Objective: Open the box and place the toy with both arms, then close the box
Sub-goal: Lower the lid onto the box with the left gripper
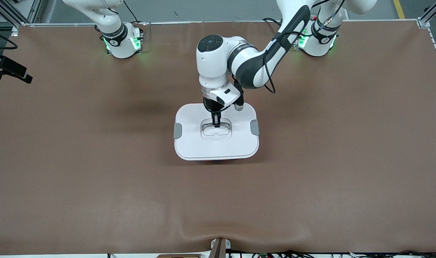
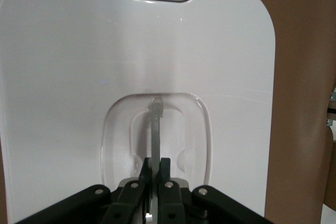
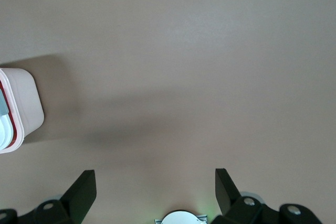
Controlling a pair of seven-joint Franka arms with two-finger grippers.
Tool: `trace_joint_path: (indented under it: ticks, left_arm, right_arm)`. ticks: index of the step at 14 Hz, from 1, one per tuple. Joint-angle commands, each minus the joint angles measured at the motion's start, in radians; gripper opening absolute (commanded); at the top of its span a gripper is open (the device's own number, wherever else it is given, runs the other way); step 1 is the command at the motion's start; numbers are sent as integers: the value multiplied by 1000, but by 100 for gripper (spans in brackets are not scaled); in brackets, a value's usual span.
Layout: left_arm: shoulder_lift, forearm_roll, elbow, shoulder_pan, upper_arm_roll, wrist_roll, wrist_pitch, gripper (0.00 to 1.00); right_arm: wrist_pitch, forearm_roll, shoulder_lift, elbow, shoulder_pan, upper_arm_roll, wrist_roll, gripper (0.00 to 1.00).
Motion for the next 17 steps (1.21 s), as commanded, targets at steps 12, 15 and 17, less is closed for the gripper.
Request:
trace_joint_path:
  ticks: [12,15,17]
  left_arm:
    - [40,40,37,-23,6,-25,21,0]
    - [42,64,34,-22,4,-28,23,0]
    - [42,63,34,-22,4,-28,23,0]
  right_arm:
    - [10,14,22,25,-63,14,10,100]
    - [4,14,26,25,-36,14,10,100]
    - [-1,14,24,25,-19,14,11,100]
